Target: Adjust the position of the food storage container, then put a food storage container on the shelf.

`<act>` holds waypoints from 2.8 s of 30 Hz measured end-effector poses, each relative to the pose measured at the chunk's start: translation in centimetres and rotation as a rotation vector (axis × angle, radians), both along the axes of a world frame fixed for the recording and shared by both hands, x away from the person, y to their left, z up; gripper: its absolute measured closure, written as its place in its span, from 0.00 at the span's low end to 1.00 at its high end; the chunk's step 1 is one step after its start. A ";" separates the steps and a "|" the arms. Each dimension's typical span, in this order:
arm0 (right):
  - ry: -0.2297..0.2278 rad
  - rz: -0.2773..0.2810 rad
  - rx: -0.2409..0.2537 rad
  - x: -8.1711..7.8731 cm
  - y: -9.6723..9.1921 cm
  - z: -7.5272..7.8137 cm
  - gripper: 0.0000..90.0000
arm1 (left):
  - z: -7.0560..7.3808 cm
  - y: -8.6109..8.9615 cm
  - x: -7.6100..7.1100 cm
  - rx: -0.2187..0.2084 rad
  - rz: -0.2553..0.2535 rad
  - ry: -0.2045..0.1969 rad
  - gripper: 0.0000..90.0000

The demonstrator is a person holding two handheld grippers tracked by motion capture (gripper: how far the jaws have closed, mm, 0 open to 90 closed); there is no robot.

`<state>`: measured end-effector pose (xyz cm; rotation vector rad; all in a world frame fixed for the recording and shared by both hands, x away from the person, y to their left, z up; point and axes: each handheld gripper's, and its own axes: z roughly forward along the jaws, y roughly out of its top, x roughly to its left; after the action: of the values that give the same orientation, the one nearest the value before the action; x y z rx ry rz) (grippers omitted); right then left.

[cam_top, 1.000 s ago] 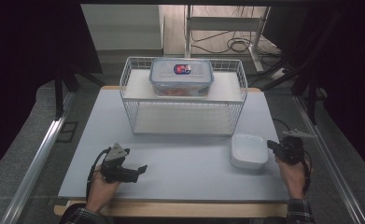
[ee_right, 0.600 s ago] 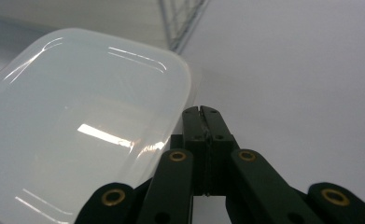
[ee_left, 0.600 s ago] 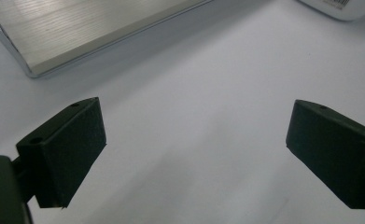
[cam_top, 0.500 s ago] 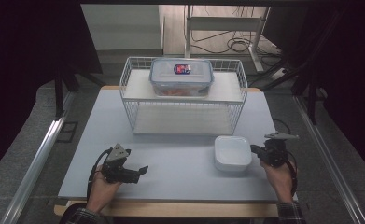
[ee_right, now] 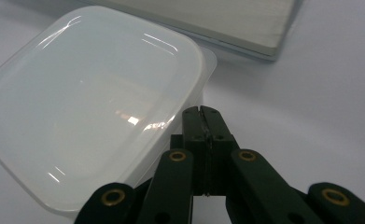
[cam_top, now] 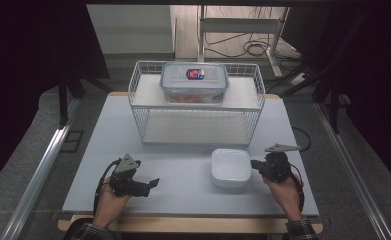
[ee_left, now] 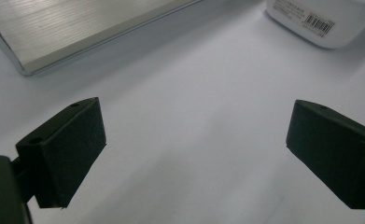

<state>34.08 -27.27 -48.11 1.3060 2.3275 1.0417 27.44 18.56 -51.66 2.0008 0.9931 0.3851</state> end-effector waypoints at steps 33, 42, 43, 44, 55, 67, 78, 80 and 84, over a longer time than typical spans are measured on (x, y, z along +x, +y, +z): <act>0.008 0.180 0.045 -1.2 8.6 -0.9 0.99 | 0.0 -0.4 0.0 0.001 -0.013 0.033 0.05; -0.021 0.162 0.032 -1.5 7.8 -0.3 0.88 | 0.0 -0.4 0.0 -0.012 -0.015 0.047 0.06; -0.025 0.161 0.039 -1.6 7.6 -0.2 0.86 | 0.0 -0.5 0.0 -0.013 -0.014 0.048 0.06; -0.026 0.164 0.041 -1.7 7.4 -0.1 0.83 | 0.0 -0.5 -0.1 -0.011 -0.014 0.048 0.06; -0.051 0.189 0.048 -2.7 6.4 0.3 0.55 | -0.1 -0.5 -0.1 0.006 -0.008 0.039 0.06; -0.051 0.220 0.079 -2.8 5.7 -0.1 0.21 | -0.2 -0.6 -0.1 0.014 -0.001 0.054 0.05; -0.033 0.254 0.076 -2.8 6.2 -0.2 0.06 | 0.5 -1.7 0.2 -0.038 -0.029 0.097 0.06; -0.020 0.262 0.062 -2.8 6.5 -0.1 0.05 | 0.8 -2.2 0.4 -0.027 -0.043 0.093 0.08; 0.011 0.243 0.055 -2.8 7.0 -0.1 0.06 | 1.4 -3.2 0.6 -0.008 -0.060 0.082 0.10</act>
<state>31.26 -20.29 -48.18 1.0682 2.5294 1.1801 28.07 15.32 -50.25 2.0480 0.9805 0.2680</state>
